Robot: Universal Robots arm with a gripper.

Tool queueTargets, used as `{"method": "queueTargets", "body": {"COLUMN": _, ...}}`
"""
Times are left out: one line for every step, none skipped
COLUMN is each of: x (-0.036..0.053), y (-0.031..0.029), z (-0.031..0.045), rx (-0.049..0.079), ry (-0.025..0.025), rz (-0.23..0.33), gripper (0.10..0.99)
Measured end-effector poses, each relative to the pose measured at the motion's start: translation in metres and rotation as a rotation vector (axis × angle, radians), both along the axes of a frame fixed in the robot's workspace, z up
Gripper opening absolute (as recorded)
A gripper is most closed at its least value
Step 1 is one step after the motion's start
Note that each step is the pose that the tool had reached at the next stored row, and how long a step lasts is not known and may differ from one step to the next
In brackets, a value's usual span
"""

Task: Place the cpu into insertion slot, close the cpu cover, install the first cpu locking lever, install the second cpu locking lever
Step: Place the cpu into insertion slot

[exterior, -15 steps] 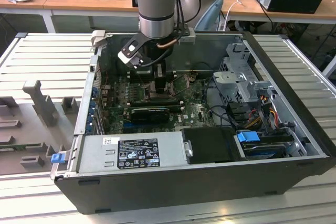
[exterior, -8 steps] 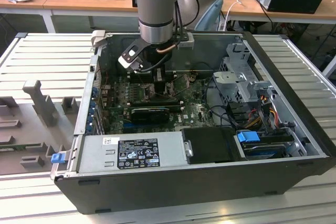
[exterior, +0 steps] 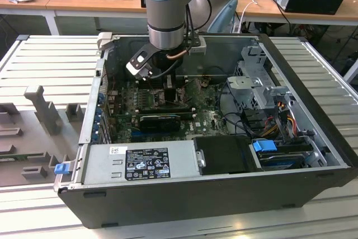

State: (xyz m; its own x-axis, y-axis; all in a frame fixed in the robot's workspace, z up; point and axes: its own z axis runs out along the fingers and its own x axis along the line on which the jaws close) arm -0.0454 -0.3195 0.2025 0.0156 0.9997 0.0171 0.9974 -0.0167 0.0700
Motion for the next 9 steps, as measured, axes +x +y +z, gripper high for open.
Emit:
{"method": "queueTargets", "body": {"x": 0.0, "y": 0.0011, "z": -0.0001, "rx": 0.0, "ry": 0.0001, "rz": 0.0, "gripper": 0.604}}
{"method": "queueTargets", "body": {"x": 0.0003, "y": 0.0026, "z": -0.0002, "rx": 0.0, "ry": 0.0001, "rz": 0.0, "gripper": 0.604}}
{"method": "queueTargets", "body": {"x": 0.0009, "y": 0.004, "z": -0.0004, "rx": 0.0, "ry": 0.0003, "rz": 0.0, "gripper": 0.604}}
{"method": "queueTargets", "body": {"x": 0.0011, "y": 0.0046, "z": -0.0006, "rx": 0.0, "ry": 0.0003, "rz": 0.0, "gripper": 0.604}}
{"method": "queueTargets", "body": {"x": 0.0012, "y": 0.0048, "z": -0.0008, "rx": 0.0, "ry": 0.0002, "rz": 0.0, "gripper": 0.604}}
{"method": "queueTargets", "body": {"x": 0.0011, "y": 0.0047, "z": -0.0008, "rx": 0.0, "ry": 0.0004, "rz": 0.0, "gripper": 0.604}}
{"method": "queueTargets", "body": {"x": 0.0011, "y": 0.0046, "z": -0.0009, "rx": -0.001, "ry": 0.0002, "rz": 0.0, "gripper": 0.604}}
{"method": "queueTargets", "body": {"x": 0.0011, "y": 0.0037, "z": -0.0009, "rx": -0.002, "ry": 0.0003, "rz": 0.0, "gripper": 0.604}}
{"method": "queueTargets", "body": {"x": 0.0011, "y": 0.0012, "z": -0.0009, "rx": -0.003, "ry": 0.0003, "rz": 0.0, "gripper": 0.604}}
